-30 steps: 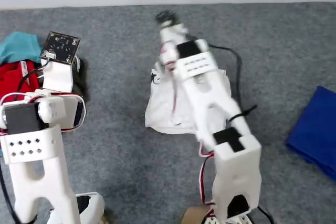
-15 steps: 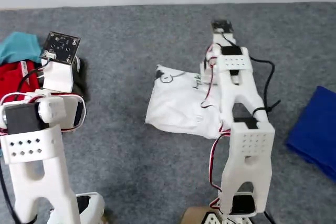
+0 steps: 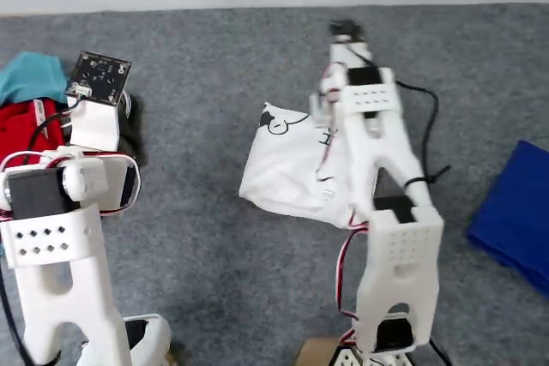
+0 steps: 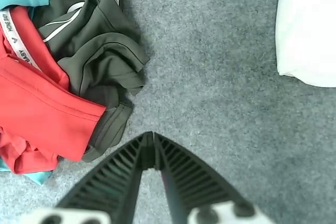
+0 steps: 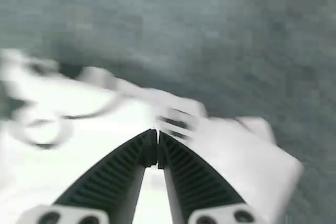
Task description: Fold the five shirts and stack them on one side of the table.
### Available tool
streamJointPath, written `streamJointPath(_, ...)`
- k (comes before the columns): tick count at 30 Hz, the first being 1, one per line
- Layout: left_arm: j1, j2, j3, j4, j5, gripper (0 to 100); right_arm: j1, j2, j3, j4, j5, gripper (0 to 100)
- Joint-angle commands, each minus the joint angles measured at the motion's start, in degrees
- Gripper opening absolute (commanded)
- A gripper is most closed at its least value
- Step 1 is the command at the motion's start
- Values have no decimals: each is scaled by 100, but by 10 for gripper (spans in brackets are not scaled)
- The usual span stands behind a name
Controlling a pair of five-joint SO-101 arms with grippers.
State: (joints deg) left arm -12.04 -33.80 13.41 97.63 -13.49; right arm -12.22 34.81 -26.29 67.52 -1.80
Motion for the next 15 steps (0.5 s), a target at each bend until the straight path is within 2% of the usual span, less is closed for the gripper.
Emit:
streamJointPath(1, 9, -35, -13, -97, -35, 5, -444, -479, -141, -488, 53, 10)
streamJointPath(9, 9, -35, -13, -88, -35, 5, -971, 365, -141, -2070, 79, 13)
streamJointPath(15, 9, -35, -13, -88, -35, 5, -1235, 1174, -141, -2651, 738, 10)
